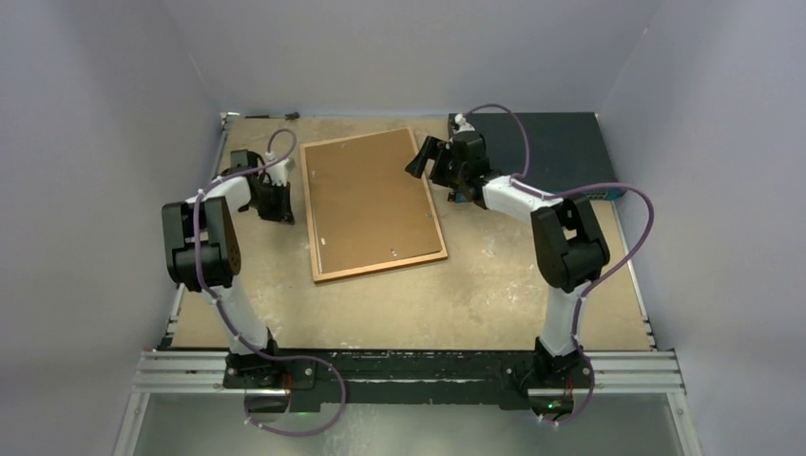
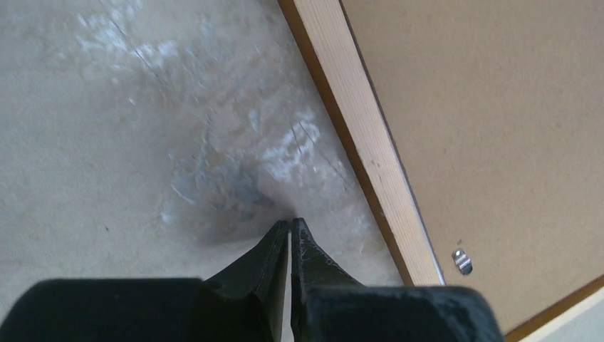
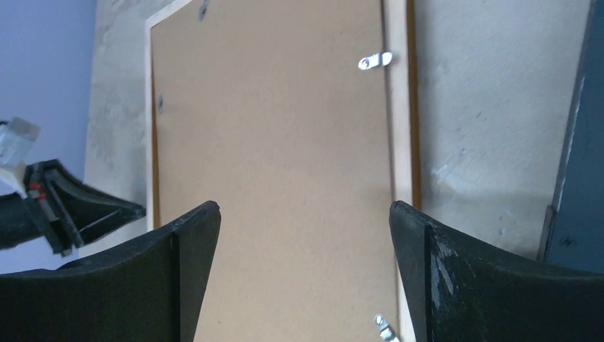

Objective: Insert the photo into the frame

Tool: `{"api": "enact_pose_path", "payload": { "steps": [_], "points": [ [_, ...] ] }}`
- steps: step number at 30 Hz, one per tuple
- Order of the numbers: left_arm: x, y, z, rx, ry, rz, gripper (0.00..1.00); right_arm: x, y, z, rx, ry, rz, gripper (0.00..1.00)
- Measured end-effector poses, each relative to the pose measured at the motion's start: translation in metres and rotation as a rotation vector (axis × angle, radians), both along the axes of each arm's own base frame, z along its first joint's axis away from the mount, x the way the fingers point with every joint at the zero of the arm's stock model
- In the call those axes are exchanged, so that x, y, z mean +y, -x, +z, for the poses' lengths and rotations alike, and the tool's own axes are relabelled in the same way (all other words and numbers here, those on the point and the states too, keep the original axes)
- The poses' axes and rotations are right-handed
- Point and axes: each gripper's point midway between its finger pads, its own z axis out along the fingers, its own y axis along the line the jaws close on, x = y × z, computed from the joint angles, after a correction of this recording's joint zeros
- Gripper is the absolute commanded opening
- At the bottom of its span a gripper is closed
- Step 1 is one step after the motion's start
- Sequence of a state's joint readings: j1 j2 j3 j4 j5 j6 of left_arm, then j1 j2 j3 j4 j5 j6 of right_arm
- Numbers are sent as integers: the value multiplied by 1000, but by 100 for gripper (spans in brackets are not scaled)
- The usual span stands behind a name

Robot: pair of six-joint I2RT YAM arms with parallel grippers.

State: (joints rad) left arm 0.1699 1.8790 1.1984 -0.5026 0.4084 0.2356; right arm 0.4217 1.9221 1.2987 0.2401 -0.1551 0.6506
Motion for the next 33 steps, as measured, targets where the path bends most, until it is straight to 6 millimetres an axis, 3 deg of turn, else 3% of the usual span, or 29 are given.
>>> {"api": "enact_pose_path", "payload": {
  "steps": [3, 10, 16, 20, 33],
  "points": [
    [3, -12, -1, -17, 0, 25, 4, -2, -14, -8, -8, 19, -35, 92],
    [5, -40, 0, -66, 14, 65, 4, -9, -29, -51, 33, 82, -93, 93],
    [2, -50, 0, -91, 33, 71, 3, -3, -31, -49, 25, 52, -82, 95],
    [-4, -53, -1, -111, 38, 57, 3, 7, -24, -47, 12, 13, -56, 95],
    [-11, -44, -1, -173, 23, -2, 1, 25, 33, -51, 52, -12, 1, 95]
  ]
}}
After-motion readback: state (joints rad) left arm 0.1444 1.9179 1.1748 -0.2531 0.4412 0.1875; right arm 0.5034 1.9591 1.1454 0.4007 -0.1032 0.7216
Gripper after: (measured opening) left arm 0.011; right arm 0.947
